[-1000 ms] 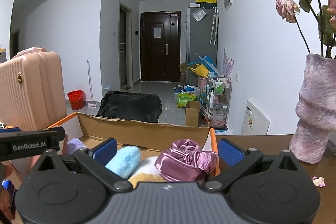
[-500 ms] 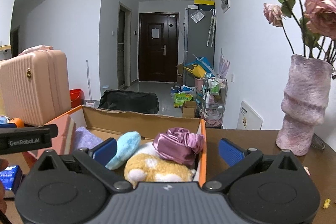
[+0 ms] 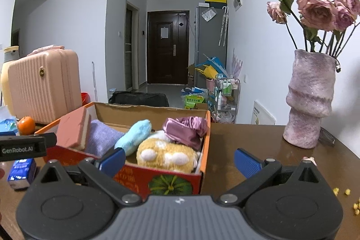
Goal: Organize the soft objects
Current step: 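Withdraw both tools from the box back over the table items, then lower the right tool onto the lilac rolled towel and close on it, then lower the left tool onto the white foam cylinder and close on it, then lift the lilac towel and white foam cylinder and carry both toward the box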
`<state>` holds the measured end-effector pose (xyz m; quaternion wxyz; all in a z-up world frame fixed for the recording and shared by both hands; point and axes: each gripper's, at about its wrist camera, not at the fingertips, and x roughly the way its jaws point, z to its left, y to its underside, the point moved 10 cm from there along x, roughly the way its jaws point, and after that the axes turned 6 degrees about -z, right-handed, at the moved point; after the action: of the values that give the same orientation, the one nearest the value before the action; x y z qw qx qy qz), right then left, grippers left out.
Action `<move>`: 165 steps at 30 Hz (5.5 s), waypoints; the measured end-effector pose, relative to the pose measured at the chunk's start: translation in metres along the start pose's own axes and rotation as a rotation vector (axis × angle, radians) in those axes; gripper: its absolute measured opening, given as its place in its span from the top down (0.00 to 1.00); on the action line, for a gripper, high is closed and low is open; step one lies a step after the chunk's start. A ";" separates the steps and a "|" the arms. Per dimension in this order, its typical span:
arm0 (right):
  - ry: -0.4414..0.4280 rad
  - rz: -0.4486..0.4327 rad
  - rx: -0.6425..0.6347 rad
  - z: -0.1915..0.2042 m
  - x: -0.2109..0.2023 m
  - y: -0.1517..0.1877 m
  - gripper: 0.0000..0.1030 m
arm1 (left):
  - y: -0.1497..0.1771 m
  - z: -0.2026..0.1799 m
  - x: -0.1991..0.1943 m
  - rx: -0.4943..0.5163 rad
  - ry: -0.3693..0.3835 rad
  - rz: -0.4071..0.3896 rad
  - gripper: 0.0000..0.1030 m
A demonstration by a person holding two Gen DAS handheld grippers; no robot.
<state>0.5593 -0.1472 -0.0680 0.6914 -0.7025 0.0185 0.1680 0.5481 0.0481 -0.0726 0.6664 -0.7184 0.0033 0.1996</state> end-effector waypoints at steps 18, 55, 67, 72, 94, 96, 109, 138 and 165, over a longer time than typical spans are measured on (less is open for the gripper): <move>-0.004 0.030 -0.029 0.010 -0.067 0.031 0.00 | 0.028 0.010 -0.060 0.009 0.030 0.050 0.00; 0.009 0.183 -0.006 0.012 -0.071 0.087 0.02 | 0.061 0.013 -0.106 0.009 0.115 0.157 0.00; 0.010 0.246 0.007 0.015 -0.045 0.094 0.36 | 0.059 0.017 -0.090 0.015 0.103 0.166 0.00; -0.007 0.247 0.029 0.014 -0.046 0.095 0.59 | 0.060 0.019 -0.088 0.004 0.108 0.175 0.00; -0.021 0.151 0.022 0.013 -0.059 0.077 0.68 | 0.056 0.007 -0.090 -0.010 0.109 0.149 0.00; -0.022 0.144 0.024 0.012 -0.060 0.075 0.68 | 0.057 0.000 -0.090 -0.008 0.115 0.153 0.00; 0.001 0.112 0.020 -0.021 -0.065 0.070 0.68 | 0.062 -0.056 -0.086 0.046 0.164 0.160 0.00; -0.003 0.079 0.020 -0.050 -0.071 0.068 0.68 | 0.085 -0.085 -0.060 0.135 0.185 0.256 0.65; 0.003 0.006 0.030 -0.037 -0.077 0.056 0.67 | 0.051 -0.081 -0.079 0.109 0.228 0.134 0.72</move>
<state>0.4798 -0.2019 -0.1023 0.7012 -0.6923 0.0244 0.1687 0.4847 -0.0556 -0.0956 0.6849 -0.6973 0.1377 0.1603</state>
